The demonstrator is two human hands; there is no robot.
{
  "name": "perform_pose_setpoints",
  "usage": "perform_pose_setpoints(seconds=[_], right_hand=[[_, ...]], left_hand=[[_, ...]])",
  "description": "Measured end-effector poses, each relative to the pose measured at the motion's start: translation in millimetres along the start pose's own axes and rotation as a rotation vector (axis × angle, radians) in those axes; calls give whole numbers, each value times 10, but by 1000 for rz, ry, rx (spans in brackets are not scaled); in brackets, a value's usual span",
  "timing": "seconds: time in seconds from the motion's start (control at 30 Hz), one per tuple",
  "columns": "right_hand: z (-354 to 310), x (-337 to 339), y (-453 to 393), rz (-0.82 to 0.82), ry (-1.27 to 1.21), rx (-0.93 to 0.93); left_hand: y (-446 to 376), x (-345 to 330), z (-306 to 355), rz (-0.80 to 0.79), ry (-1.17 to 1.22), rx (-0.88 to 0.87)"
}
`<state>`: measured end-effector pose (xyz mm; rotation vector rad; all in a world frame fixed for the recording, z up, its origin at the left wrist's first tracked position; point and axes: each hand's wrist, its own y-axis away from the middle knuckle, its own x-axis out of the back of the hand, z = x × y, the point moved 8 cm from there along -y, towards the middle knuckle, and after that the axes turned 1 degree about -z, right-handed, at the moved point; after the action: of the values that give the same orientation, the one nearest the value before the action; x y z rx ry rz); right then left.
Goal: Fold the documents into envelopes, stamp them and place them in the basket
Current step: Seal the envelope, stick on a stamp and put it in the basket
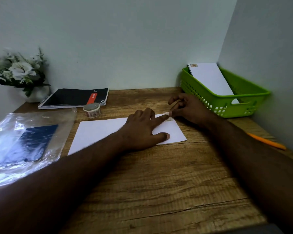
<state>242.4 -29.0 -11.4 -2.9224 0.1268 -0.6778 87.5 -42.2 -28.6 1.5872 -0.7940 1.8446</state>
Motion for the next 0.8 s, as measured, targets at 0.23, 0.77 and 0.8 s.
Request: perform_pose_setpoints(seconds=[0.23, 0.77, 0.8], right_hand=[[27, 34, -29, 11, 61, 7], [-12, 48, 6, 58, 112, 23], [-14, 50, 6, 62, 121, 26]], left_hand=[[-11, 2, 17, -11, -12, -27], [-14, -5, 10, -18, -23, -22], [-17, -7, 9, -22, -21, -21]])
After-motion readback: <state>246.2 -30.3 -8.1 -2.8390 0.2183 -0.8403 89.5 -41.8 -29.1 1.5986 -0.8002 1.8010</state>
